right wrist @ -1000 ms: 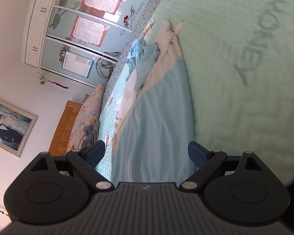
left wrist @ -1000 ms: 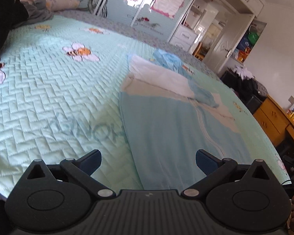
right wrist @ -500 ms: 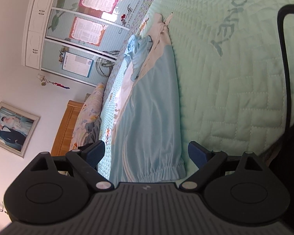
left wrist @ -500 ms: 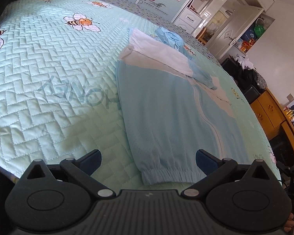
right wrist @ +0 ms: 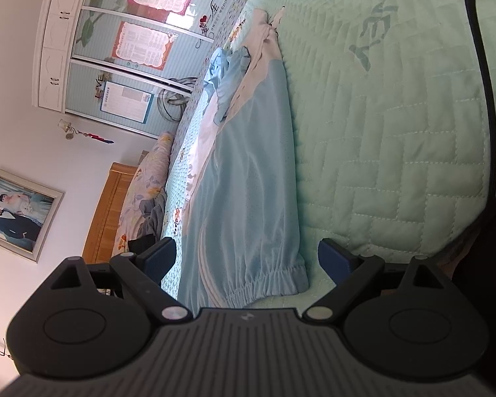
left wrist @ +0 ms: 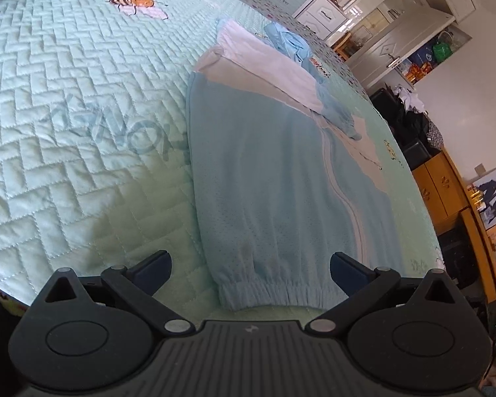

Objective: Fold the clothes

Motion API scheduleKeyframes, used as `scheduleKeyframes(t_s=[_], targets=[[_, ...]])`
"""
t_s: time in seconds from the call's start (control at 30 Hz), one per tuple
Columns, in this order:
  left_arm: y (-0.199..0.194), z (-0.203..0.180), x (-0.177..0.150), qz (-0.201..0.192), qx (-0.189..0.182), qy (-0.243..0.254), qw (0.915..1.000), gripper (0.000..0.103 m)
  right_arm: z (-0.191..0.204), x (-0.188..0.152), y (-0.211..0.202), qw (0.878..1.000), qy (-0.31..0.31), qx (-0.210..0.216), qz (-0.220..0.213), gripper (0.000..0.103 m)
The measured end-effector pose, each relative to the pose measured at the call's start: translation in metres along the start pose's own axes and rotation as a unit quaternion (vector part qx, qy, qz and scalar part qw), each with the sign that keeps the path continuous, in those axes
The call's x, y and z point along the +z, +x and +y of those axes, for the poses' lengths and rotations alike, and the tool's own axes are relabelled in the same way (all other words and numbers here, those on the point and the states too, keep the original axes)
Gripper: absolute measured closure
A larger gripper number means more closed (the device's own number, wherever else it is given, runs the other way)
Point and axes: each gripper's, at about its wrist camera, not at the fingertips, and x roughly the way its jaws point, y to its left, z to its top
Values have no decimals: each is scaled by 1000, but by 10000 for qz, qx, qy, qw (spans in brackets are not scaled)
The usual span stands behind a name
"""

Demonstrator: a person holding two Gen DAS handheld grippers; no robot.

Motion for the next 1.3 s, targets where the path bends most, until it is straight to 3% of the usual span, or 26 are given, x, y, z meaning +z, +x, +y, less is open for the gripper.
scheduleKeyframes(t_s=[0.27, 0.73, 1.03, 1.3], targets=[[7, 5, 5, 133, -286, -304, 9990, 1, -3, -1, 2, 10000, 50, 19, 51, 9], [8, 8, 8, 171, -446, -412, 9980, 1, 0, 1, 4, 9999, 84, 55, 116, 9], [-23, 24, 31, -316, -245, -543, 9977, 1, 10, 23, -17, 9993, -77, 98, -351, 9], [-43, 21, 61, -769, -83, -459, 9959, 1, 63, 80, -39, 9911, -718, 653, -909, 9]])
